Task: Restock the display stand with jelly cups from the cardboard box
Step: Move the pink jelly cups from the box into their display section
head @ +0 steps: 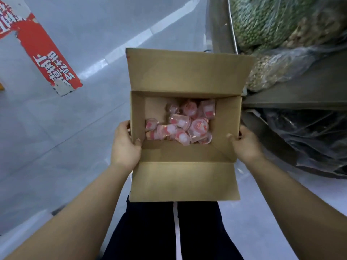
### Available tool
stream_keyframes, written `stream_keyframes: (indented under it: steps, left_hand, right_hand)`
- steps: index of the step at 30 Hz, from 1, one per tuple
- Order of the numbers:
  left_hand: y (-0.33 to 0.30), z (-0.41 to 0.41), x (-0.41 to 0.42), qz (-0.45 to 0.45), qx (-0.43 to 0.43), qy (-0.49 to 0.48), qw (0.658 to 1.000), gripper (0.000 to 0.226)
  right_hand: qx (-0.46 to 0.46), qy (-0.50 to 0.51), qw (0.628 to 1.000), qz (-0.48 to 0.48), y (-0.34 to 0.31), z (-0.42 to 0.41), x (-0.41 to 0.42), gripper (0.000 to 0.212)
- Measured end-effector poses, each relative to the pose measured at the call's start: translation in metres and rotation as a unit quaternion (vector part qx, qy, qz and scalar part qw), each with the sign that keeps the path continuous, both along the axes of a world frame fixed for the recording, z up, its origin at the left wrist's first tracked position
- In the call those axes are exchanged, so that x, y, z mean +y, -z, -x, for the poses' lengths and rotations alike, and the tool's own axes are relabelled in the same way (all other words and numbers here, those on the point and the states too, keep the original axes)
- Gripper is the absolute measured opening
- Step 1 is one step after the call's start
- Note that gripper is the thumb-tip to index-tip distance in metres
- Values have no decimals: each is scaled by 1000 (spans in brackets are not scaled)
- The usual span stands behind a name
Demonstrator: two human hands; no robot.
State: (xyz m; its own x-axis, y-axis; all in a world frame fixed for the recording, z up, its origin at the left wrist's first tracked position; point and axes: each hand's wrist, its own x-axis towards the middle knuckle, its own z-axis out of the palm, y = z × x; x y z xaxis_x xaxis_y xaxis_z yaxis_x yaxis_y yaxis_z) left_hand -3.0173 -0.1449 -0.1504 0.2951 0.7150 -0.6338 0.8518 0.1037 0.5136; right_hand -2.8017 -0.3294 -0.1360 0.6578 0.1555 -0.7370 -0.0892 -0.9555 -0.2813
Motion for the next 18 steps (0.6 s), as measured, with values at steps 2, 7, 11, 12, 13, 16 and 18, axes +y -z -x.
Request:
stream_keyframes:
  steps: [2,7,11,12,13,16,18]
  left_hand:
    - [-12,0,6,-94,-51,15,994,46]
    - [-37,-24,15,-182,-129,255,941,33]
    - [1,-56,5,-70,-30,344,936,33]
    - [16,-61,2,-41,13,347,937,33]
    - [32,-64,-1,-22,65,365,929,33]
    - [81,-71,-3,12,189,458,869,36]
    - [107,-71,-4,29,217,497,840,40]
  right_hand:
    - [-65,21,997,-46,-7,1,2,40]
    - [-148,-172,961,-161,-23,7,33,25]
    - [-7,-379,925,-44,18,17,57,46]
    - [-7,-428,904,0,31,17,60,54]
    - [-11,-463,885,34,45,16,62,60]
    - [6,-494,867,67,84,8,63,70]
    - [5,-513,856,65,102,2,60,74]
